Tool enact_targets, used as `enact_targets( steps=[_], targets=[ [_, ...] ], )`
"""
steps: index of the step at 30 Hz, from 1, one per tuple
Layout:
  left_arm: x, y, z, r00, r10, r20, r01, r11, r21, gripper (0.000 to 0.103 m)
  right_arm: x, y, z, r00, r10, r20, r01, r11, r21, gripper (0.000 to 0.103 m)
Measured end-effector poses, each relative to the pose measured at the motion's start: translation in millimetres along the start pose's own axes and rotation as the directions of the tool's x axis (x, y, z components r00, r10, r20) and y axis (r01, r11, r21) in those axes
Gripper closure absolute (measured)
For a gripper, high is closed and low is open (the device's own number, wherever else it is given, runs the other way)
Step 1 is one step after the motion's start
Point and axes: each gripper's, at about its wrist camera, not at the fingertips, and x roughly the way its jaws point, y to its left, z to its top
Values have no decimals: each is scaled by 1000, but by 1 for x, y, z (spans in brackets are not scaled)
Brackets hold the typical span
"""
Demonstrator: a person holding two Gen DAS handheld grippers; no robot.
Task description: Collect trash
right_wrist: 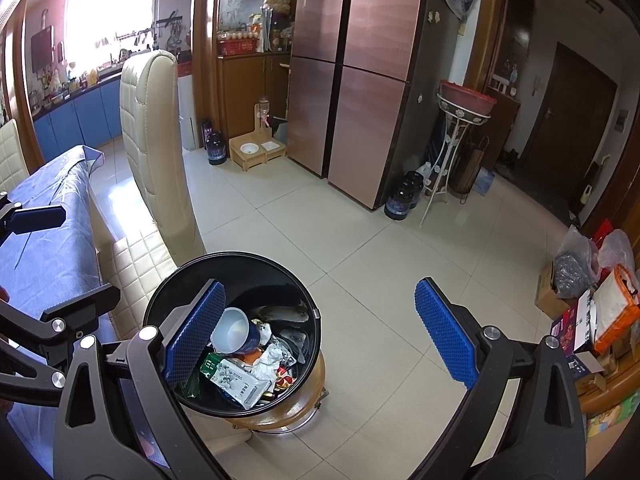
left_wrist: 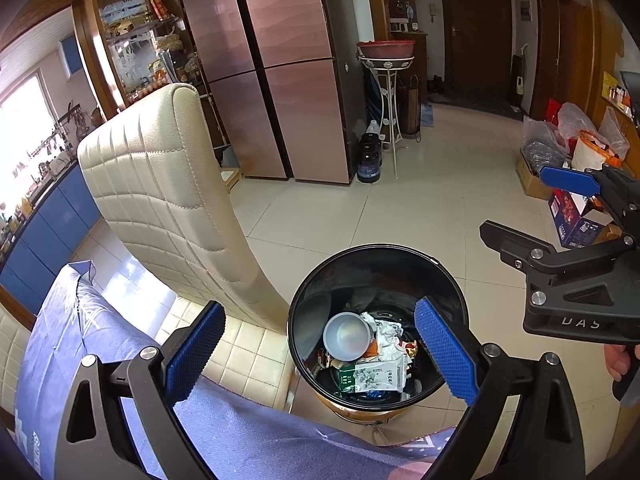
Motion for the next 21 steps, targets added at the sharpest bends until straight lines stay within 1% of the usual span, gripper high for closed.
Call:
enact_targets(
  steps=[7, 11, 17, 21],
  targets=[
    [1, 2, 0, 1000, -5, -4, 5, 1000, -5, 10, 0, -1, 1, 1000, 3, -1, -3, 1000, -1, 8],
    [-1, 5, -1, 1000, -26, -2, 26, 1000, -15, 10, 0, -1, 1, 1000, 5, -2, -5, 1000, 0, 8],
    [-1, 1, -2, 999, -33, -3, 33, 999, 2, 10, 0, -1, 1, 1000, 5, -2, -5, 1000, -2, 8],
    [-2, -1, -2, 1000, 14, 9, -14, 1000, 6, 10, 0, 0, 1, 1000, 3, 0, -3, 1000, -5, 8]
  ],
)
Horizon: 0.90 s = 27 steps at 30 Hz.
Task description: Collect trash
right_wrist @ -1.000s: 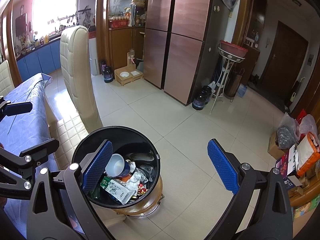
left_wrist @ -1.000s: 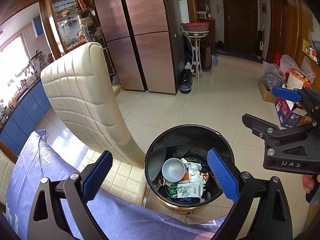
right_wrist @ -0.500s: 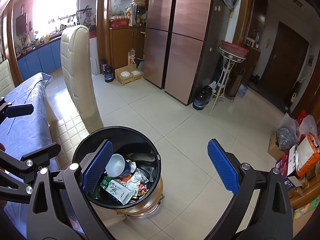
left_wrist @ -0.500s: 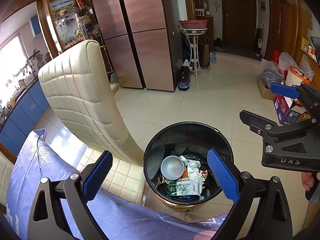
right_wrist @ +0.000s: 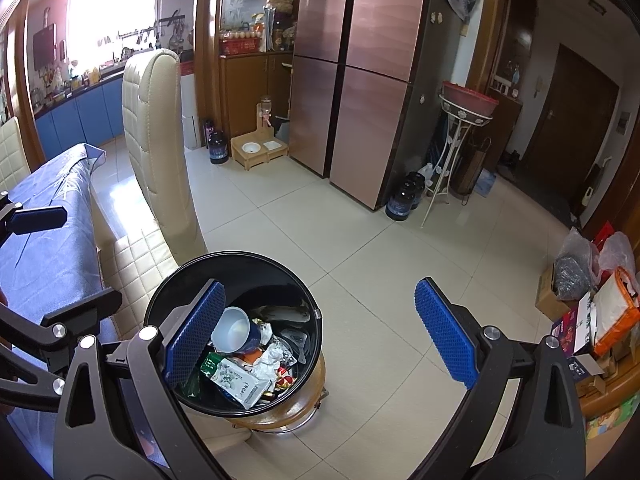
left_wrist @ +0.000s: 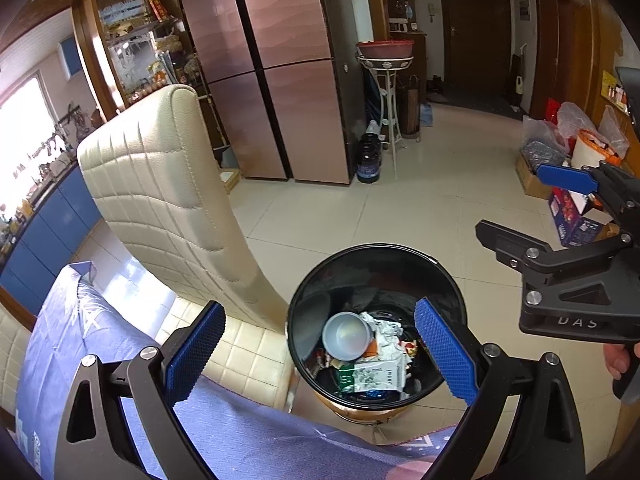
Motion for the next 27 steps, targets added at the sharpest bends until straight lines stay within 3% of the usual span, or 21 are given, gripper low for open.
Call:
enact_targets(
  steps=[4, 10, 27],
  targets=[
    [-4, 0, 0, 1000, 11, 22, -11, 1000, -12, 10, 0, -1, -1, 1000, -1, -1, 1, 1000, 3, 8],
    [-2, 6, 2, 999, -33, 1, 33, 998, -54, 7, 0, -1, -1, 1000, -1, 0, 1, 1000, -3, 8],
    [3, 0, 3, 997, -50, -52, 48, 998, -28, 7, 0, 0, -2, 1000, 1, 3, -1, 1000, -5, 8]
  ],
)
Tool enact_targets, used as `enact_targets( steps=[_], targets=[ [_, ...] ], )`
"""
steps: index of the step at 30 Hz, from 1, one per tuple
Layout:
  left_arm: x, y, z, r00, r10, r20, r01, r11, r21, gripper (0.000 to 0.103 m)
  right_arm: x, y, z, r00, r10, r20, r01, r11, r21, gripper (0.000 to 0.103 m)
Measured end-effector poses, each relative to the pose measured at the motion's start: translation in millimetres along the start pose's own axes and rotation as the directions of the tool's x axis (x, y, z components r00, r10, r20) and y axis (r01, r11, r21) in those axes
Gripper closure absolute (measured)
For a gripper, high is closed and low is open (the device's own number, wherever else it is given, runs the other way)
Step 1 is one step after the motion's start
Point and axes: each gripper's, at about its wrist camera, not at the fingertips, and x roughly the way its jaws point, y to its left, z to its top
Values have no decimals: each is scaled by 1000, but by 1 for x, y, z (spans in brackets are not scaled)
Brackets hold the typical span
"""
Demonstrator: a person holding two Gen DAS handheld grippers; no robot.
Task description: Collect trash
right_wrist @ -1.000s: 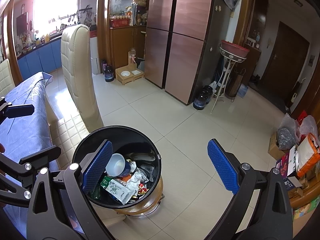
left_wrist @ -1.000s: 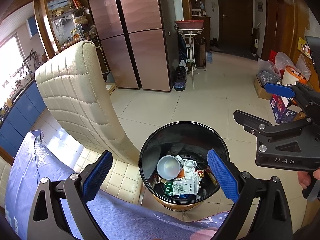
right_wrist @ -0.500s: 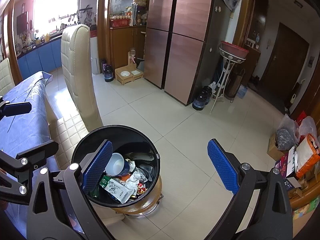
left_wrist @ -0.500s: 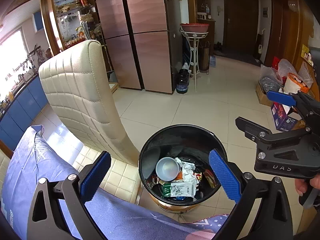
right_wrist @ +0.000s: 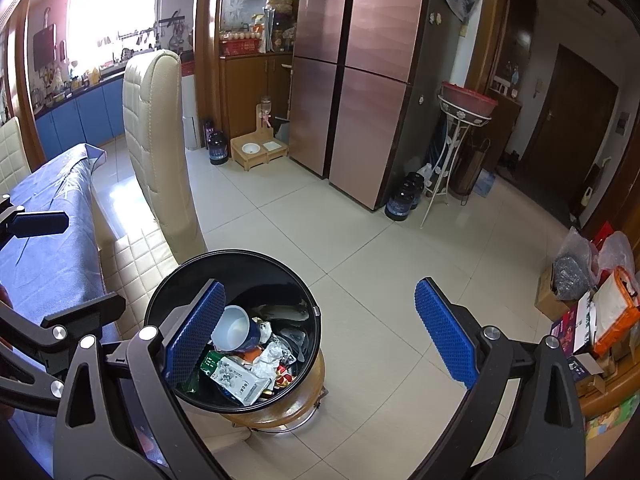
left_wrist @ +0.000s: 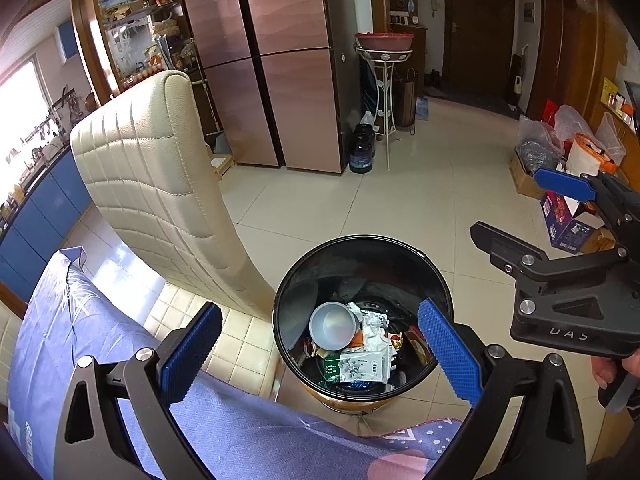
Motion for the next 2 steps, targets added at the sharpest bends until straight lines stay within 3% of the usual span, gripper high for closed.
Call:
enact_targets(
  steps=[2],
  targets=[
    [0, 0, -1, 1000, -4, 1, 4, 1000, 1, 7, 0, 0, 0, 1000, 1, 0, -1, 1000, 1, 8]
  ],
)
